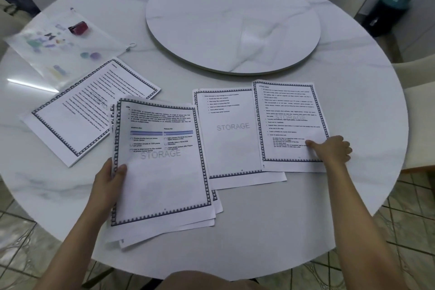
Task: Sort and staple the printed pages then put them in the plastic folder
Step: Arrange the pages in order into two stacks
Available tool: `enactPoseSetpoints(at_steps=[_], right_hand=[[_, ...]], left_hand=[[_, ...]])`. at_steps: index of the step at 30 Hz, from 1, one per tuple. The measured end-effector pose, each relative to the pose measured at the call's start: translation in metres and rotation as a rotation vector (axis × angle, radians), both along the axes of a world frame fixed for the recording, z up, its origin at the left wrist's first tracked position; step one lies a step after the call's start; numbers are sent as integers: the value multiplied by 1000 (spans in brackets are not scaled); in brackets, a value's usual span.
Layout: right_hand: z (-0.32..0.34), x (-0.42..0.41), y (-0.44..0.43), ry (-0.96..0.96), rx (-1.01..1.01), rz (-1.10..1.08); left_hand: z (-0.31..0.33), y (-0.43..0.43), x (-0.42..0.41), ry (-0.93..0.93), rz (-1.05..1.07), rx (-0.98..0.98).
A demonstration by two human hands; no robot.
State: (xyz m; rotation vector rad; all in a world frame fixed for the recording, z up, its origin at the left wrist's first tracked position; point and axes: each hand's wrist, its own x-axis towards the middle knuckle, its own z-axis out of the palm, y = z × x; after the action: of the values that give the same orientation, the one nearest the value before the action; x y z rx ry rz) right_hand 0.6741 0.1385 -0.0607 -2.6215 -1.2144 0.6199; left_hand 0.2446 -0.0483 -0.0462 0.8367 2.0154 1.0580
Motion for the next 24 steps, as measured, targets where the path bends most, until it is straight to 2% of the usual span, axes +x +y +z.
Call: enactPoseSetpoints(at_steps=[15,24], right_hand=[[7,9,8,96,-69,-52],[10,5,1,451,209,-33]], left_hand=[[-4,-2,-8,-8,-37,-13],[-7,-1,-10,-50,-36,-4]])
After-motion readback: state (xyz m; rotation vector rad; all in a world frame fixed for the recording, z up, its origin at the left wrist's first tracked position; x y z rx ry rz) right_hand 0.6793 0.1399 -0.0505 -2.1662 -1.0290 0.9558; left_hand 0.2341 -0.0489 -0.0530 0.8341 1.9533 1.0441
